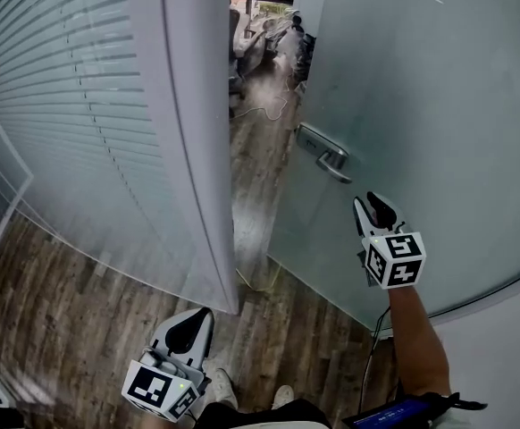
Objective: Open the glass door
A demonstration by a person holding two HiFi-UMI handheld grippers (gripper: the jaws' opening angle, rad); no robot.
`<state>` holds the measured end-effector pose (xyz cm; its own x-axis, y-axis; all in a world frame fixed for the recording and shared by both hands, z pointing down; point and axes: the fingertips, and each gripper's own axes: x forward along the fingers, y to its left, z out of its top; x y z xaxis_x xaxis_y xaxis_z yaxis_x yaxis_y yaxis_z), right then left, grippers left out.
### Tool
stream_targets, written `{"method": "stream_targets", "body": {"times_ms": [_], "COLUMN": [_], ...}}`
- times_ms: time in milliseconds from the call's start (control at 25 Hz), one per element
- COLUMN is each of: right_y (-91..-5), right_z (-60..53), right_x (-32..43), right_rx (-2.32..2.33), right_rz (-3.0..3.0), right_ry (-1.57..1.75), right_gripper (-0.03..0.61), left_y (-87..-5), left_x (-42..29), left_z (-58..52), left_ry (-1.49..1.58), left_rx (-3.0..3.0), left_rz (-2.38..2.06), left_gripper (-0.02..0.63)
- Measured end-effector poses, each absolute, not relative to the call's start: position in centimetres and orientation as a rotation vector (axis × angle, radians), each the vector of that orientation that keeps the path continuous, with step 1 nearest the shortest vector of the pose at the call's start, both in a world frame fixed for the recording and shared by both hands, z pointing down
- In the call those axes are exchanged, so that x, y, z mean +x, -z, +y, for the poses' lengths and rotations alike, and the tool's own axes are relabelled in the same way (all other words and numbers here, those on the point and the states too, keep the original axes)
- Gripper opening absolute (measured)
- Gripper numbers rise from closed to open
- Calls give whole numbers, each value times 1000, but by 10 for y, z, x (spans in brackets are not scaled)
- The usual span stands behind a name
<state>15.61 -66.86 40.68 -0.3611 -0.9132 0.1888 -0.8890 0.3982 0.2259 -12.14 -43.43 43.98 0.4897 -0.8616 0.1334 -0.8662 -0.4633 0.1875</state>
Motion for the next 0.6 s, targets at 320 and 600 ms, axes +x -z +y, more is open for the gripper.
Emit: {"method": "stream_targets", "body": {"times_ms": [320,600], "right_y": [-367,-343], "right_z": [-551,-456], "right_x": [141,109], "right_rx": [1774,1876], "right_rz": [-2516,-2573], "right_ry": [137,129], "right_gripper": [23,3], "left_y": [-436,-415], "left_x": [-114,-136], "left_z": [-438,-420], "left_ry": [-3,2], "left_rx": [2659,2741], "left_rz": [-1330,-1263], "left_gripper": [0,0]}}
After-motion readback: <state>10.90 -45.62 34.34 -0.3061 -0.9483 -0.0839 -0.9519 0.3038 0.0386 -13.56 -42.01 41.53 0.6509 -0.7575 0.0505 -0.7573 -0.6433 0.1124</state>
